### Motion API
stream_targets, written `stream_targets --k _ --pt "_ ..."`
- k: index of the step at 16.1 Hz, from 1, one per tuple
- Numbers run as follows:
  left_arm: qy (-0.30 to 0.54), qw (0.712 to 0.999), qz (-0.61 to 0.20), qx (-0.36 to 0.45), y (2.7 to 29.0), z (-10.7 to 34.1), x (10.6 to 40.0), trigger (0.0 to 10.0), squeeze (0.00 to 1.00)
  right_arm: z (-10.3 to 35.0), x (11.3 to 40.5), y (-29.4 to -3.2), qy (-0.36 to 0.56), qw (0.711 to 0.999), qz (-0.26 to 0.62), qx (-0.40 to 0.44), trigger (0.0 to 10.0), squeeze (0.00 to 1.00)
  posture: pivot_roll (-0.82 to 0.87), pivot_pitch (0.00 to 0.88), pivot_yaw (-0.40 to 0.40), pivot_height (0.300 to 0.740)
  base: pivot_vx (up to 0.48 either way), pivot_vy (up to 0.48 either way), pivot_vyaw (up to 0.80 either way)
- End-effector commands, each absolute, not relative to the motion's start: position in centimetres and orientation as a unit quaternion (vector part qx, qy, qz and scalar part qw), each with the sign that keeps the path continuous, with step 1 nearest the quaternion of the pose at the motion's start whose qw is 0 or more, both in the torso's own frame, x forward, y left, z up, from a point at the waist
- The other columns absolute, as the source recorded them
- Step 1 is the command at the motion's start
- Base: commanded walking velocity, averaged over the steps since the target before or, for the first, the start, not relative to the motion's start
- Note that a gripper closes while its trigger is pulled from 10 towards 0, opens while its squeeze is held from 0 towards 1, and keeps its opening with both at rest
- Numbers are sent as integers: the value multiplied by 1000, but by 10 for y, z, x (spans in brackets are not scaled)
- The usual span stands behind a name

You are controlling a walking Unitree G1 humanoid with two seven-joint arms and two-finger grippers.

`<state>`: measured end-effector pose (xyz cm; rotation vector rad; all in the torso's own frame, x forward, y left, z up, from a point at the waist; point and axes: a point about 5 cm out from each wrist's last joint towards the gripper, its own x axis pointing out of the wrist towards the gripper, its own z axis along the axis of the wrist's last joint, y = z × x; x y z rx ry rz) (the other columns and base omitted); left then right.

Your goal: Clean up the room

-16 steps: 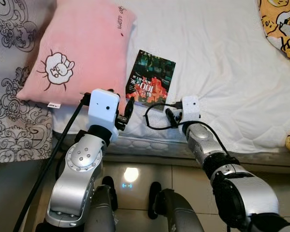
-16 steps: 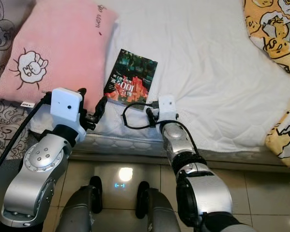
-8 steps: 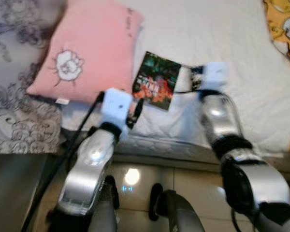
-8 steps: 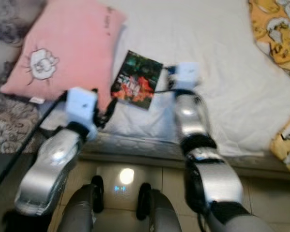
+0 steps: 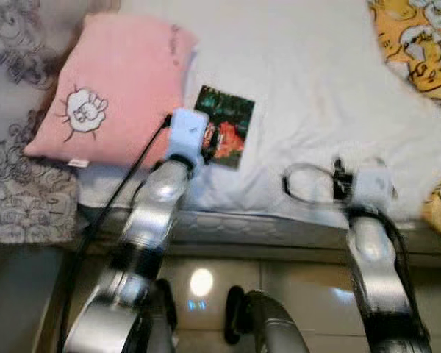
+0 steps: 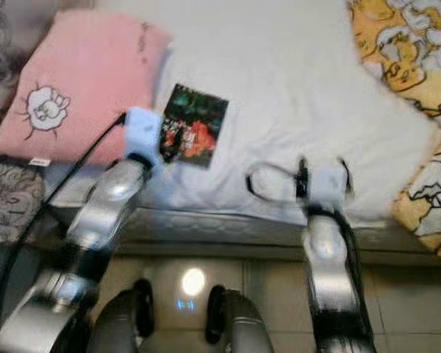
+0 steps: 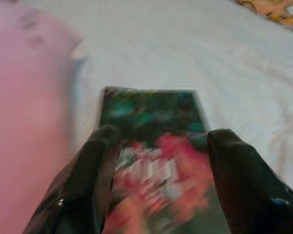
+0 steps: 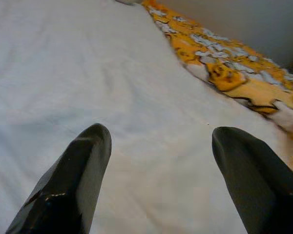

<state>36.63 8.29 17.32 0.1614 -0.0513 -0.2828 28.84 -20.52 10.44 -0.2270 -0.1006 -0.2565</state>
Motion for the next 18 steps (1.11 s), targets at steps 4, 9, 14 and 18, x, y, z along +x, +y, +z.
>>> stream_targets --k 4,9,14,18 --pt "20 986 -122 116 71 161 391 10000 0 94 253 -194 4 987 -98 -127 10000 0 -35 176 -72 740 0 -338 -578" --pt "80 983 -91 139 85 148 397 10000 0 94 222 -171 26 992 -51 -114 10000 0 -114 259 -62 740 0 0 0" --pt "57 992 -68 94 97 157 402 10000 0 106 192 -171 34 993 -49 -105 10000 0 -201 265 -42 740 0 0 0" --pt "-47 993 -97 39 123 141 369 10000 0 125 195 -188 -7 994 -59 -92 10000 0 -83 109 -7 740 0 0 0"
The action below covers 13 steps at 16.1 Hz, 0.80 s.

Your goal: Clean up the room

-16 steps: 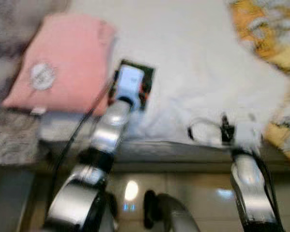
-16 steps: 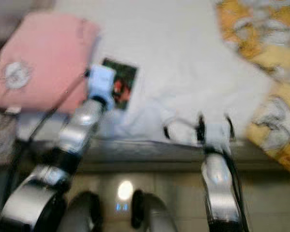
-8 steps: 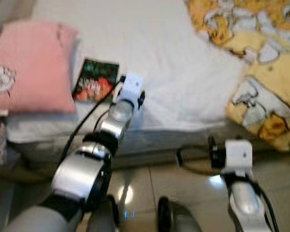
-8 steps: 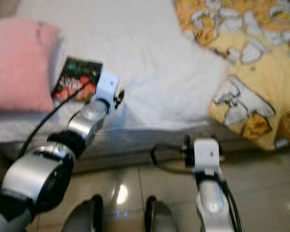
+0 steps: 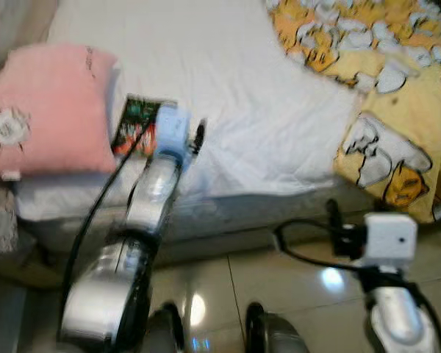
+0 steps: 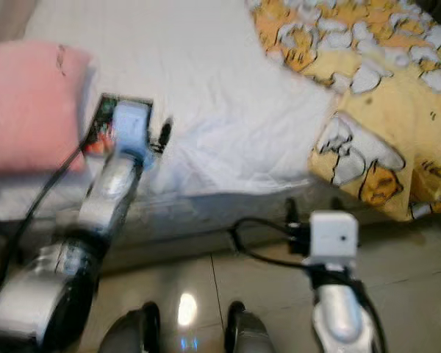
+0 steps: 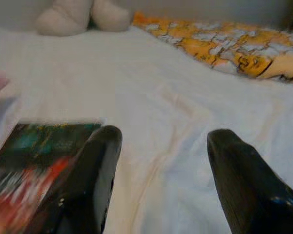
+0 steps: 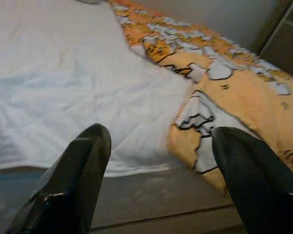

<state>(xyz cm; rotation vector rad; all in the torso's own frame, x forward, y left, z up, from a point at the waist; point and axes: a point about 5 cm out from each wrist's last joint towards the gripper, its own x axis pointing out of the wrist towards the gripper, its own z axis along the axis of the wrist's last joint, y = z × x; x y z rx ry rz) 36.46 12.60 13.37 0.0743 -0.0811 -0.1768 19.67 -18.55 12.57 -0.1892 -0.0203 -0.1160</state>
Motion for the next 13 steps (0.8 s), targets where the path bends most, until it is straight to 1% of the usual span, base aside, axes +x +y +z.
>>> stream_targets --k 1,2,3,4,5,6,8,9,10,13 --pt "-49 993 -96 48 132 133 348 10000 0 119 198 -195 1 994 -70 -80 10000 0 -34 66 0 740 0 0 0" --pt "-50 994 -88 49 143 128 326 10000 0 112 207 -200 11 995 -83 -56 10000 0 24 0 2 740 0 0 0" --pt "-51 994 -82 41 153 126 313 10000 0 108 217 -203 19 995 -91 -38 10000 0 43 0 -2 740 0 0 0" --pt "-50 996 -74 28 159 124 310 10000 0 105 227 -205 21 995 -95 -30 10000 0 59 0 -6 740 0 0 0" --pt "-48 996 -70 20 161 123 309 10000 0 105 231 -205 20 995 -96 -26 10000 0 59 0 -6 740 0 -480 0" --pt "-30 999 -41 1 162 116 310 10000 0 107 246 -202 8 996 -83 -28 10000 0 75 0 -6 740 0 -480 0" --pt "-35 998 -38 19 153 124 322 10000 0 105 270 -188 -2 998 -56 -24 10000 0 111 0 -36 740 0 -476 0" --pt "-27 999 -40 11 153 124 323 10000 0 104 272 -186 0 998 -50 -25 10000 0 115 0 -38 740 0 -469 0" --pt "-6 999 -38 30 156 120 324 10000 0 100 277 -176 3 999 -28 -27 10000 0 133 0 -51 740 0 0 0" --pt "-15 998 -44 34 155 124 321 10000 0 95 279 -174 2 999 -16 -36 10000 0 144 0 -59 740 0 0 0"
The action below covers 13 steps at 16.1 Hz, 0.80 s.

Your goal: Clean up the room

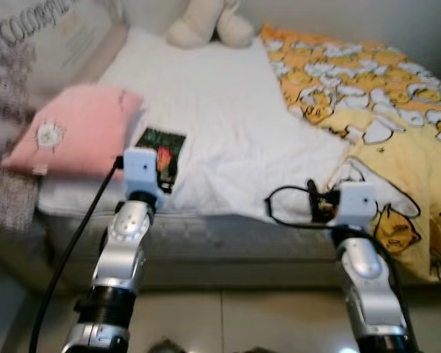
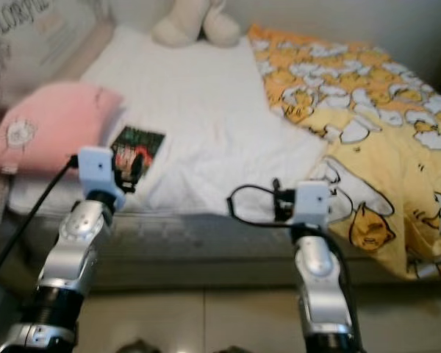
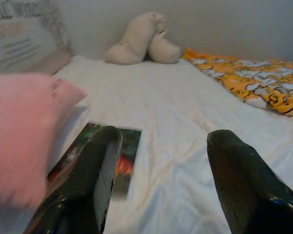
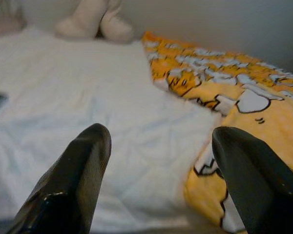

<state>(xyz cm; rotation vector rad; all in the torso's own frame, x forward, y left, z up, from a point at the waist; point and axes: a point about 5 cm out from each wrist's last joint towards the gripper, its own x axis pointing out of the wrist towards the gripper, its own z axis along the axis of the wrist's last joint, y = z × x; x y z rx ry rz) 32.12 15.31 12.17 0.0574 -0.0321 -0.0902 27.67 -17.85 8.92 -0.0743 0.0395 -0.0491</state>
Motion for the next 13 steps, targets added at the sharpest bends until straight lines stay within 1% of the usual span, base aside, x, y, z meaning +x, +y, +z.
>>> stream_targets --k 1,3,5,7,8,11,13 --pt "-31 996 -60 50 151 128 321 10000 0 95 280 -174 -1 999 -13 -37 10000 0 145 0 -57 740 0 0 0" --pt "-36 997 -58 27 150 131 322 10000 0 91 280 -172 -6 999 -20 -28 10000 0 133 0 -48 740 0 0 0" --pt "-54 994 -83 37 149 135 314 10000 0 92 275 -169 -14 1000 -16 -21 10000 0 118 0 -41 740 0 0 0" --pt "-25 992 -113 42 155 119 296 10000 0 79 256 -175 6 1000 -20 -5 10000 0 122 0 -40 740 0 0 0" --pt "-15 993 -112 40 157 115 294 10000 0 67 244 -172 28 999 -13 -12 10000 0 115 0 -30 740 0 0 0" --pt "-28 989 -135 44 145 123 304 10000 0 70 252 -170 16 1000 -22 -12 10000 0 95 0 -11 740 0 0 0" --pt "-29 989 -139 48 147 126 305 10000 0 75 253 -173 8 999 -31 -14 10000 0 88 0 -8 740 0 0 0"
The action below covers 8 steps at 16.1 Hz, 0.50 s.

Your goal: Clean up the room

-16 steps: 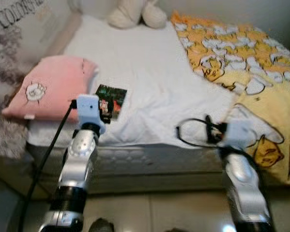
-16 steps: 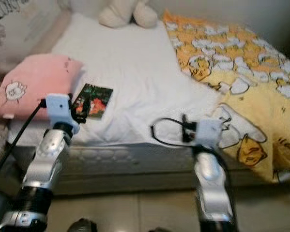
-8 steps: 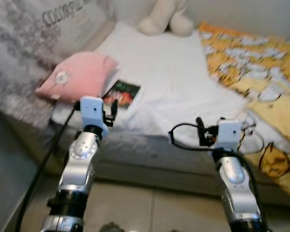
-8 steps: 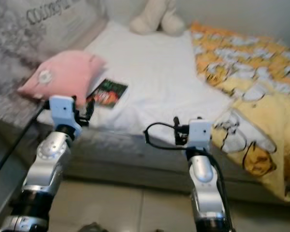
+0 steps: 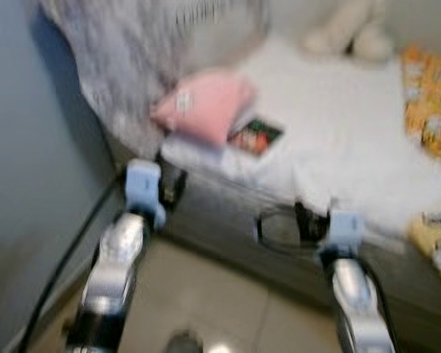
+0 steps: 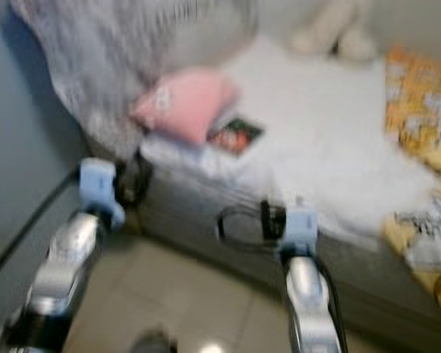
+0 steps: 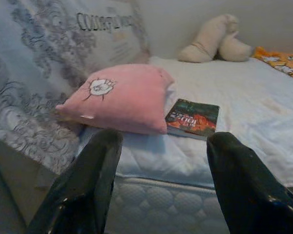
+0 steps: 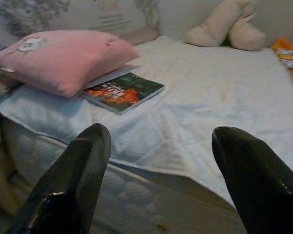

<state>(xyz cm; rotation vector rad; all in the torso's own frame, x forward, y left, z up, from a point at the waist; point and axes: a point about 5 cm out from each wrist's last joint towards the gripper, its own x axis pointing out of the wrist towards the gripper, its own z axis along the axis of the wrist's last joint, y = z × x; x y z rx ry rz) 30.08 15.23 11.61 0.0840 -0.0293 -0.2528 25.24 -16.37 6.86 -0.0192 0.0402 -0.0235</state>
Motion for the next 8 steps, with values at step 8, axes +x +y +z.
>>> stream_targets --k 8 --pt "-26 982 -181 55 139 124 308 10000 0 61 236 -184 32 991 -132 -5 10000 0 108 0 8 740 0 0 0"
